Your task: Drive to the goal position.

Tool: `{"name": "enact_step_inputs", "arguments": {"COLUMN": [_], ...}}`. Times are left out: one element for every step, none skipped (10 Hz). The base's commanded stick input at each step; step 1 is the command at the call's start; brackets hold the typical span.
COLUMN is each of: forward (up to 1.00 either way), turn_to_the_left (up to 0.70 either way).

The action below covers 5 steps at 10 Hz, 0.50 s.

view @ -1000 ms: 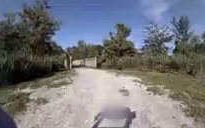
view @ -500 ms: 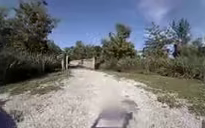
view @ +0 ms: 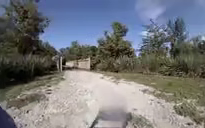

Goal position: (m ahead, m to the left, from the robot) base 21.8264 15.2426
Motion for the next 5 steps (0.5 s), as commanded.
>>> {"name": "enact_step_inputs", "arguments": {"forward": [1.0,1.0,1.0,1.0,1.0], "turn_to_the_left": [0.27,0.27,0.27,0.27,0.27]}}
